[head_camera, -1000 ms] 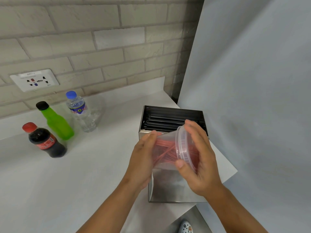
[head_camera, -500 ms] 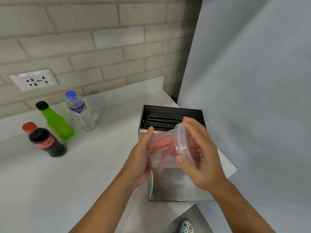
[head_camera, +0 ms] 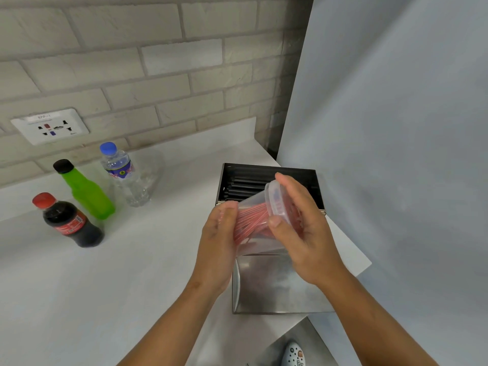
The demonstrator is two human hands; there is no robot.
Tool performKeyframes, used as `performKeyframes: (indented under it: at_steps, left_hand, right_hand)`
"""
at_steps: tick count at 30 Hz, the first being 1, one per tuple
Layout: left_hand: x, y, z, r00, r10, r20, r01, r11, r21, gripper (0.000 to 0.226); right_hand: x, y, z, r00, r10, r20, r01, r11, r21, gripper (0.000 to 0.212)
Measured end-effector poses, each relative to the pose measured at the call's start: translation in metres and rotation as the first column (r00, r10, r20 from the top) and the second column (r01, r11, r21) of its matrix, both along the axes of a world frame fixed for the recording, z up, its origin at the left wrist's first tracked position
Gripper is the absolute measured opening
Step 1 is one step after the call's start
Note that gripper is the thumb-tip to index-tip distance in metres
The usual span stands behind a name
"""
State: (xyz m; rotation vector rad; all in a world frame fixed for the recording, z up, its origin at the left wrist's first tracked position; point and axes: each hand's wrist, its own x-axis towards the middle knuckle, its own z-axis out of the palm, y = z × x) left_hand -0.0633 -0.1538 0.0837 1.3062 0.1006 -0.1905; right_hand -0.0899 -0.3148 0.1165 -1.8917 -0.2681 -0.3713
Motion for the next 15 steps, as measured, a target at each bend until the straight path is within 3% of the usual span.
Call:
performKeyframes:
  at_steps: [3,6,9,15]
  left_hand:
    - [0.004,0.007,0.005,0.992,-0.086,-0.089,0.078,0.993,-0.092,0.047]
    - [0.008,0.014,0.017,0.964,-0.188,-0.190,0.147,0.966,-0.215,0.059]
    - [0.010,0.014,0.018,0.967,-0.202,-0.155,0.178,0.971,-0.157,0.055]
    - [0.003,0.004,0.012,0.997,-0.068,-0.040,0.067,0.997,-0.025,0.055]
  right_hand:
    - [0.000,-0.003,0.002,1.000,0.005,-0.025,-0.005,1.000,0.018,0.064]
    - [-0.003,-0.006,0.001,0.995,0.076,0.071,-0.065,0.988,-0.139,0.067]
    - [-0.001,-0.008,0.000,0.984,0.131,0.119,-0.105,0.974,-0.202,0.069]
    - [0.001,-0.004,0.002,0.986,0.076,0.151,-0.061,0.992,-0.107,0.060]
